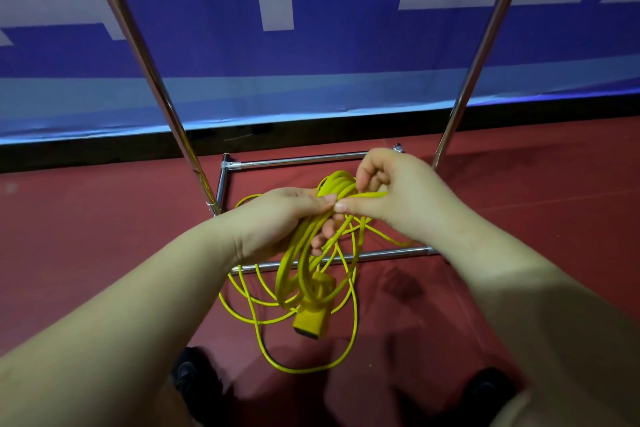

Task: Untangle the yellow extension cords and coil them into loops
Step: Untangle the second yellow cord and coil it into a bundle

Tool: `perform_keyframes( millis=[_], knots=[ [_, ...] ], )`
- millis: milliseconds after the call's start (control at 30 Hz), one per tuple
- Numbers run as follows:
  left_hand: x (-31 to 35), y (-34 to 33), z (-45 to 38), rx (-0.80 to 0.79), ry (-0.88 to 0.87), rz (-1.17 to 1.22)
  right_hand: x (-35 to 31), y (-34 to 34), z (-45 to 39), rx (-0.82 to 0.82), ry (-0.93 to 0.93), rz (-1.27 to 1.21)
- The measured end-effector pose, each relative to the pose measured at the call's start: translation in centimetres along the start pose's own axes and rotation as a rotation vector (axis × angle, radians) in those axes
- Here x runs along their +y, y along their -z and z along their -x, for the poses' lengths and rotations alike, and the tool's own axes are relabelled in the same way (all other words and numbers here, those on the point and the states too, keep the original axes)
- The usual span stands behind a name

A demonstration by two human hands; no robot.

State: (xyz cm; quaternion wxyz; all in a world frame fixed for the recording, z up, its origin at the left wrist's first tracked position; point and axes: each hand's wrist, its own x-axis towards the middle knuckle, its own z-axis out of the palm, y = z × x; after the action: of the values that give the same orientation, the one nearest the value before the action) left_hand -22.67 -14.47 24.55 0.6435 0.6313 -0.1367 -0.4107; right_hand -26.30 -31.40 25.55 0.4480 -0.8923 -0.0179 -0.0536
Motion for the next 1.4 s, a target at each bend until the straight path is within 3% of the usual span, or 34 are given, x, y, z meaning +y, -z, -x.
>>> perform_keyframes(
  millis=[133,300,367,467,567,700,967,1200,1400],
  knots=[
    [0.0,-0.1,-0.2,0.030,0.009,0.010,0.4,0.1,0.1,0.005,-0.031,0.000],
    [0.6,1.5,-0.2,0.137,-0.024,0.090,2.3,1.6,0.1,-0.330,-0.187,0.404],
    [1.0,2.4,0.2,0.170,-0.035,0.157,3.5,1.7,0.2,-0.408,-0.268,0.443],
    [1.3,3.3,0.5,0.201,-0.054,0.255,4.3,1.5,0.5,-0.431,-0.316,0.441],
    [1.3,3.8,0.5,0.259,-0.090,0.306,4.3,1.2,0.2,-0.335,-0.275,0.422],
    [0.9,3.9,0.3,0.340,-0.159,0.246,2.7,0.9,0.0,-0.254,-0.340,-0.070],
    [0.5,2.9,0.2,0.322,-0.131,-0.016,-0.3,1.2,-0.3,-0.070,-0.564,-0.916],
    [0.1,1.8,0.2,0.104,-0.047,-0.142,-0.1,0.6,-1.2,0.087,-0.678,-1.134],
    [0.4,1.1,0.4,0.013,-0.035,-0.043,0.3,1.0,-2.0,0.183,-0.710,-1.178]
  ],
)
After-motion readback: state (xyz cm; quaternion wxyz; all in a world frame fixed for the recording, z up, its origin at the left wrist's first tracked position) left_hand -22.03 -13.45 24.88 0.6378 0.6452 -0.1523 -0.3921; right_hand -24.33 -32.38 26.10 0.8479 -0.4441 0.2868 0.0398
